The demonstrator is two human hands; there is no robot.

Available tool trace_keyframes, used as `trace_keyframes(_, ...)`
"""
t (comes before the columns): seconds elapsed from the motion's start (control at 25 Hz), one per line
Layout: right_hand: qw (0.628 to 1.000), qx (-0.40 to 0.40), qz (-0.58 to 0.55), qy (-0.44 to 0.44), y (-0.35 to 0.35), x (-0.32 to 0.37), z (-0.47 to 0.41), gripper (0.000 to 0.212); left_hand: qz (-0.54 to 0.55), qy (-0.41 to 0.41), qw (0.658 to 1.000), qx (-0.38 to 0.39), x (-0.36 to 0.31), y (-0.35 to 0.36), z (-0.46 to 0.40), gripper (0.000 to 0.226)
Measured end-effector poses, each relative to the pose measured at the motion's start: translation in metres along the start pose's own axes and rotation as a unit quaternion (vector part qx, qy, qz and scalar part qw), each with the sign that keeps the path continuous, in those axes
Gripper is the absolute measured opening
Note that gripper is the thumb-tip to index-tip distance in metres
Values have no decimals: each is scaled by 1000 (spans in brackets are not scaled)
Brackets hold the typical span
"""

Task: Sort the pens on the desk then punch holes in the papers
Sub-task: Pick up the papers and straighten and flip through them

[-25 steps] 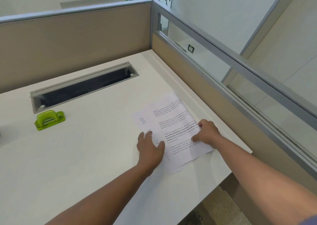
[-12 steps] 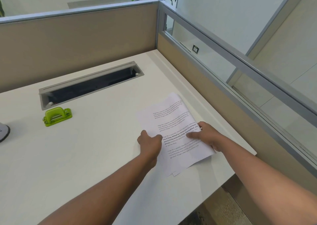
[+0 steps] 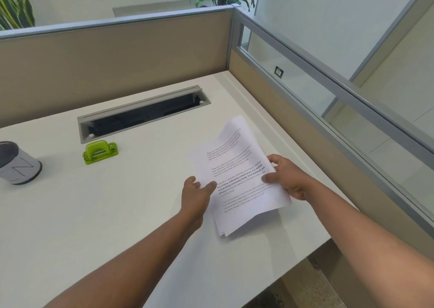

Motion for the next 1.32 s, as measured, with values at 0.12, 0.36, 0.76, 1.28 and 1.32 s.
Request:
trace_keyframes(0.12,997,60,-36,-35,38,33,21,39,83,-25,995,51,-6,-38,5,108)
trace_keyframes(0.36,981,171,-67,-56,136,83,70,44,156,-37,986,44,-7,-157,19,96)
trace_keyframes(0.76,971,208,-3,-120,296,90,124,41,283,75,956,33,-10,-317,44,36)
trace_keyframes(1.28,953,150,-120,-234,331,113,153,24,114,255,958,-66,-48,-385,74,22)
trace_keyframes(1.32,947,151,-124,-253,331,116,157,26,119,270,953,-67,-52,-384,78,22)
Point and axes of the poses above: each hand's wrist, its own z-axis away from the middle knuckle, its own y-axis out of the palm, x = y × z, the point moved 7 cm from there along -z, towards the middle knuckle, and after that the axes turned 11 degrees about -x, right-handed, at the moved point
